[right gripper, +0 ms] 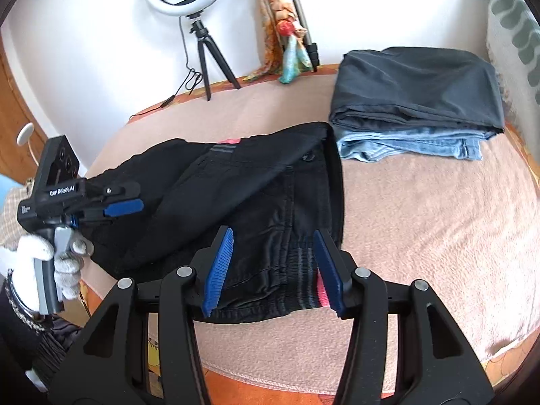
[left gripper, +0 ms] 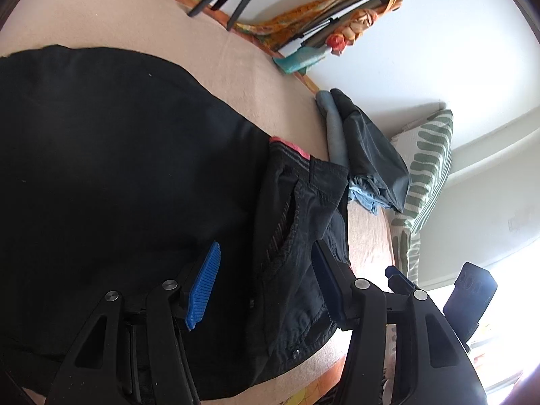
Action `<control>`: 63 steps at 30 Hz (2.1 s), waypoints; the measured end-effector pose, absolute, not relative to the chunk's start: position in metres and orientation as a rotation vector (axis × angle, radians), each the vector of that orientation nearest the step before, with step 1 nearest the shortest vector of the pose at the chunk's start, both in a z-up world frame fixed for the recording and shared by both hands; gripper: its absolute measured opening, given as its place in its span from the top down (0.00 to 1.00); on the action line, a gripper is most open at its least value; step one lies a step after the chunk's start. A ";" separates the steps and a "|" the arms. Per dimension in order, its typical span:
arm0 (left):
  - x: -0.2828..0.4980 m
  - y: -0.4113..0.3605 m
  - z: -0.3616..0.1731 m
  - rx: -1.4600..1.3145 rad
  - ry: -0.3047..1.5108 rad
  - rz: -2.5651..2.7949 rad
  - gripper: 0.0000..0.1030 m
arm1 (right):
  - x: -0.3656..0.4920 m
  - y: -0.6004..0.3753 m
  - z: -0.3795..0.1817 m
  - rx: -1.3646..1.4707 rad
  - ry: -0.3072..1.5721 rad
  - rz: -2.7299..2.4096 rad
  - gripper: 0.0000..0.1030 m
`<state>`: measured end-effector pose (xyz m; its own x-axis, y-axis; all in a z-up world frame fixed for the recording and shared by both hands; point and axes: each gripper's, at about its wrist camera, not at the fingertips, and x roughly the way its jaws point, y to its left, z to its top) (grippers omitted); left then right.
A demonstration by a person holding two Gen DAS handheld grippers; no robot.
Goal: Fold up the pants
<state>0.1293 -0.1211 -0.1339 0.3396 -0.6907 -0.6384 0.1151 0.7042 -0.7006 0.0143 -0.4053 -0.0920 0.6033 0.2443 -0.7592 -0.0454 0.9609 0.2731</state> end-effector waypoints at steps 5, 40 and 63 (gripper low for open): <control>0.132 -0.147 -0.142 -0.612 1.151 -0.559 0.46 | 0.011 -0.426 -0.099 0.268 0.920 0.124 0.49; 0.056 -0.237 -0.125 -0.287 1.034 -0.791 0.65 | 0.060 -0.445 -0.153 0.554 1.113 0.284 0.79; 0.000 0.171 -0.069 -0.641 0.789 0.031 0.47 | 0.040 -0.429 -0.129 0.295 1.096 0.183 0.88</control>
